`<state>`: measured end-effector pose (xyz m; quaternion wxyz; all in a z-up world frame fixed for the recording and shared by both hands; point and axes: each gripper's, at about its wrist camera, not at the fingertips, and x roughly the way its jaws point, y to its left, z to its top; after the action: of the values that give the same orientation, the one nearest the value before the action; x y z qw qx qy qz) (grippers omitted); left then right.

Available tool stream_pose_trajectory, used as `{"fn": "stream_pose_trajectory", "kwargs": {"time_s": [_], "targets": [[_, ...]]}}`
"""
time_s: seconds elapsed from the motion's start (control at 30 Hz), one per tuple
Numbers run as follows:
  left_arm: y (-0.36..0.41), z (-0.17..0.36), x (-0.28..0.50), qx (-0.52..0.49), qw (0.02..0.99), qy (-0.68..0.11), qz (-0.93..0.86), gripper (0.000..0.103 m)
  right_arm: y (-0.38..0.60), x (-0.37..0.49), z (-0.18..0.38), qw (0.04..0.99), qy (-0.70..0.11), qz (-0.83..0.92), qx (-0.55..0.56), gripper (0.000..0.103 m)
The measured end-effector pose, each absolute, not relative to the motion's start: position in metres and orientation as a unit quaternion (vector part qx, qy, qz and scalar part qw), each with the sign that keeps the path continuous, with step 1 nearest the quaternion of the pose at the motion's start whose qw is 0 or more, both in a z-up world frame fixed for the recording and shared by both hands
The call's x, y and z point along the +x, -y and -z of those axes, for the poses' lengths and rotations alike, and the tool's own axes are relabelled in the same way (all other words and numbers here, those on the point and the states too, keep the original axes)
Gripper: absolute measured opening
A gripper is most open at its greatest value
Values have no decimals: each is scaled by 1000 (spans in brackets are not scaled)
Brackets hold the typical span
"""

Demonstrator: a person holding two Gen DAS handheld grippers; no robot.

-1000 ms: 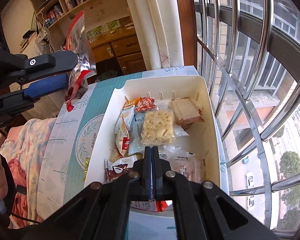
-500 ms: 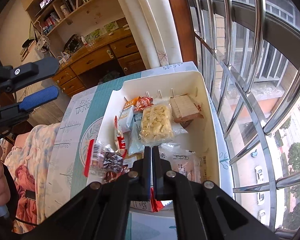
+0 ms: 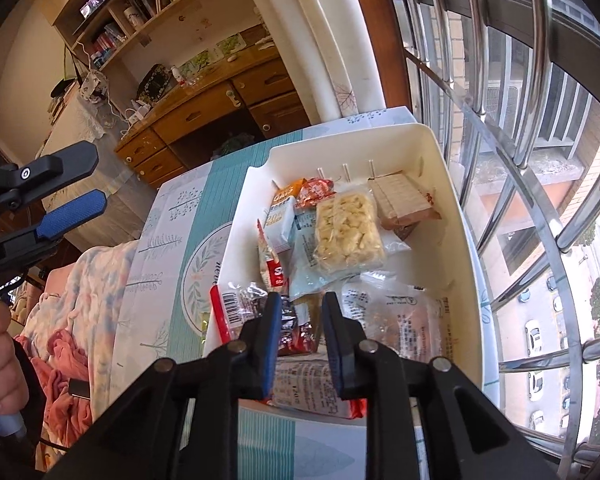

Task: Organize snacks
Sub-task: 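Withdraw both tools from the tray toward the blue and green packets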

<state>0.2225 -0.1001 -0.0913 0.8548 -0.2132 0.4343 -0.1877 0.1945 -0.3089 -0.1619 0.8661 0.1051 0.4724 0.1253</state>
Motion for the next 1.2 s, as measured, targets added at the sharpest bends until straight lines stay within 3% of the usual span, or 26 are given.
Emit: {"fn": "stream_pose_trajectory", "kwargs": {"time_s": [0.47, 0.6, 0.77, 0.93, 1.2], "targets": [[41, 100, 226, -208, 848, -450, 187, 57, 269, 193, 157, 863, -476, -106, 131, 29], [19, 101, 229, -199, 847, -455, 193, 57, 251, 190, 157, 864, -474, -86, 148, 36], [-5, 100, 234, -177, 846, -460, 205, 57, 234, 188, 160, 856, -476, -65, 190, 38], [-22, 103, 242, -140, 844, -467, 224, 66, 219, 186, 170, 842, -478, -48, 245, 47], [-25, 125, 265, -69, 829, -493, 255, 74, 196, 186, 186, 820, -488, -20, 298, 50]]}}
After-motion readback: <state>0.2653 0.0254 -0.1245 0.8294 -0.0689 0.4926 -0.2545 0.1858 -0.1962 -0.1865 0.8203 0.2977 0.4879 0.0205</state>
